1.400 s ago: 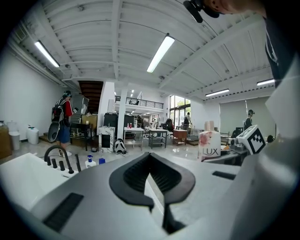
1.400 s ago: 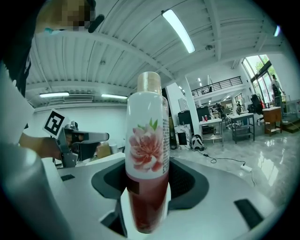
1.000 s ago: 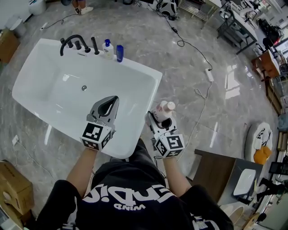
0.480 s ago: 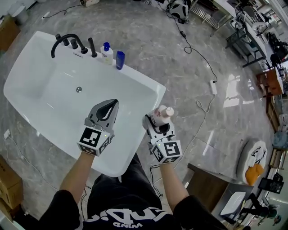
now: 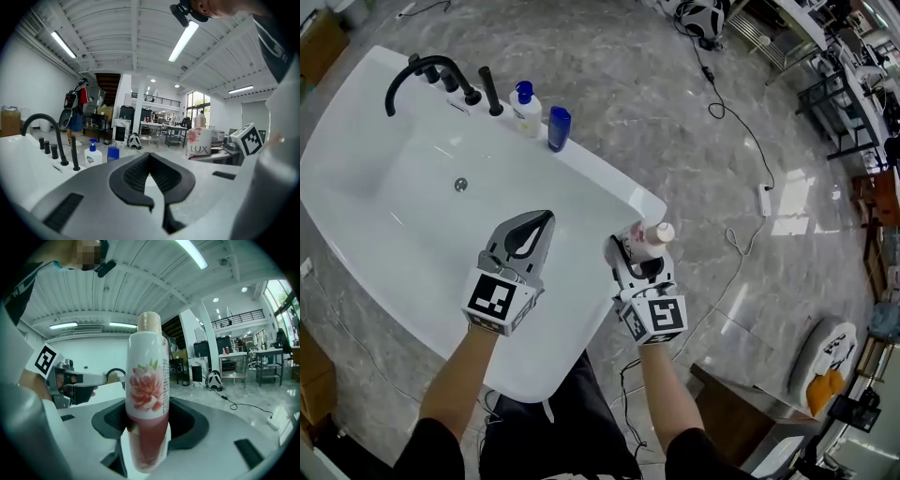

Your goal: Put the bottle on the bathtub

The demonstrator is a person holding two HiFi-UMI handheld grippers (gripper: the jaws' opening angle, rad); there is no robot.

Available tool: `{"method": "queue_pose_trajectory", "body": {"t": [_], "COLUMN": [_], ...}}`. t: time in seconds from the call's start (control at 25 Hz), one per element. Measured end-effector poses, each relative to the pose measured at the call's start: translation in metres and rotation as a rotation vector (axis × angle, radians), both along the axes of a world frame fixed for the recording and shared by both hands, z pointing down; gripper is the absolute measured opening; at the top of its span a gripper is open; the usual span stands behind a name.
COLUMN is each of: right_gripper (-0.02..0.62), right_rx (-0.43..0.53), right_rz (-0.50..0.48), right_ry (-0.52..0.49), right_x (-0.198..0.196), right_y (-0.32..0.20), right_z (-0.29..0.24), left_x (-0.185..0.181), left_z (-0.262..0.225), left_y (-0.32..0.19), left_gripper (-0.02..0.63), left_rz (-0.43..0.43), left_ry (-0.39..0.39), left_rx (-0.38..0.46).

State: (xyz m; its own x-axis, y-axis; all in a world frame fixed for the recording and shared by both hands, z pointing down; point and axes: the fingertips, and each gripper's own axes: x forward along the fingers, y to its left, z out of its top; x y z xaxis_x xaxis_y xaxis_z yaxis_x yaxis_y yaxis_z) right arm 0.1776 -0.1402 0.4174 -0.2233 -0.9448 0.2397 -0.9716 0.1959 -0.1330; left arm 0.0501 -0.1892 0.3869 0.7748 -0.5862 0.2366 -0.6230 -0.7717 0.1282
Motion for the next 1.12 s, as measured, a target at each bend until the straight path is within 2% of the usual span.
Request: {"method": "queue_pose_trajectory", "body": {"t": [0.44, 0.6, 0.84, 1.12], "right_gripper": [0.247, 0.247, 0.247, 0.247], "right_rx": [0.026, 0.046, 0.041, 0.041], "right_rz": [0.002, -0.008, -0.040, -0.047], "right_ry": [0.017, 0.011, 0.064, 0.080], "right_x": [0.034, 0.036, 0.042, 0.046], "right_y": [-0.090, -0.119, -0.157, -0.176], "right_z": [0.073, 0.090, 0.115, 0.130], "left_x": [0.033, 0.040, 0.044, 0.039], "left_z": [0.095, 0.115, 0.142, 0.155], "left_y": [-0.040, -0.052, -0.059, -0.060], "left_gripper": [0.008, 0.008, 0.008, 0.008], "left_rz": [0.016, 0.017, -0.016, -0.043], "left_ry": [-0.039, -0.038, -0.026, -0.021], "left_rx": [-0.052, -0.050, -0.076, -0.089]}}
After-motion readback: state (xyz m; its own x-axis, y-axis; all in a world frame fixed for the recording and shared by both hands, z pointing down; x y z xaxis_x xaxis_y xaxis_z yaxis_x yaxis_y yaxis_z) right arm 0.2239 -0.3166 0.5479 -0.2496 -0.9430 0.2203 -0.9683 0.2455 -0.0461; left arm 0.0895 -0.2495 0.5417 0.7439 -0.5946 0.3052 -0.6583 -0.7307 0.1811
